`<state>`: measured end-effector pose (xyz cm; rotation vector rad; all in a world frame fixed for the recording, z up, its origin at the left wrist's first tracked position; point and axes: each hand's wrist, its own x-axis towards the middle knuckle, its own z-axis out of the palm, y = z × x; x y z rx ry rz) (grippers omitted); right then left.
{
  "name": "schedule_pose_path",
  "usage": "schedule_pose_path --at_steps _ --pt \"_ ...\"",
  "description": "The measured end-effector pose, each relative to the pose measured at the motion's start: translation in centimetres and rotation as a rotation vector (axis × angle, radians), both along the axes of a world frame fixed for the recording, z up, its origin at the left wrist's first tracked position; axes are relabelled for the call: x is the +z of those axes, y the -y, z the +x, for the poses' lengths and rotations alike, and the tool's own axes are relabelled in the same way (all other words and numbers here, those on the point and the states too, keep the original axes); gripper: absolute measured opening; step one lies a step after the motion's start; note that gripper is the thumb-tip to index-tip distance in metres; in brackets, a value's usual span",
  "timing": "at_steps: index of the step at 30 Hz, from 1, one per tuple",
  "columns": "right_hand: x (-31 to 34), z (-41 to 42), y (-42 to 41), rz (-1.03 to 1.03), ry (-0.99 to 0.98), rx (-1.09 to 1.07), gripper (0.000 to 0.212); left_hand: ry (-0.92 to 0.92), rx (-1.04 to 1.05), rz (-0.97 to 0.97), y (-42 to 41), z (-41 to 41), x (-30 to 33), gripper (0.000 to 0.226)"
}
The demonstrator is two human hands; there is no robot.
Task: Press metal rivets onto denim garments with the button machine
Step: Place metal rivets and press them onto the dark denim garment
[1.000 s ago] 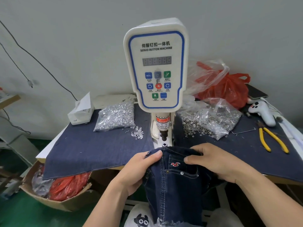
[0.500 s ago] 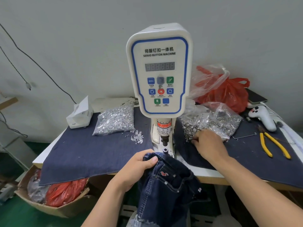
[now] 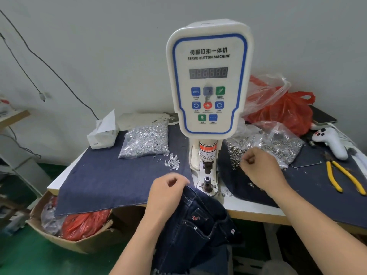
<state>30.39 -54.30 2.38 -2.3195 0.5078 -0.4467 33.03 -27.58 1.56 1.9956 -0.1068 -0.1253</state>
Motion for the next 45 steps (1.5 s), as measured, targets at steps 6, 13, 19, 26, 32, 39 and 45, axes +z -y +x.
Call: schedule_pose_path --at_steps 6,13,19,26,32,39,45 --pt "1.2 -1.8 -2.9 0.77 -0.003 0.105 0.013 0.126 0.32 0.388 -0.9 2.8 0.6 0.013" --pt "1.6 -2.7 -4.8 0.828 -0.075 0.17 0.004 0.111 0.244 0.628 0.2 4.9 -0.3 0.028" --pt "1.7 -3.0 -5.1 0.889 -0.094 0.195 0.011 0.125 0.305 0.578 0.7 5.5 -0.9 0.009" --pt "1.8 -2.5 -6.0 1.048 -0.141 0.208 0.014 0.144 0.339 0.501 0.4 5.5 -1.5 0.011" --pt "2.4 -1.9 -7.0 1.461 -0.216 0.095 0.01 0.194 0.237 0.26 -0.6 3.9 -0.8 0.012" --pt "2.6 -2.0 -7.8 1.636 -0.303 0.027 0.012 0.28 0.113 0.135 -1.1 1.2 -0.4 0.016" --pt "2.8 -2.3 -8.0 1.702 -0.32 0.023 0.011 0.342 -0.034 0.157 0.4 -0.5 0.1 0.019"
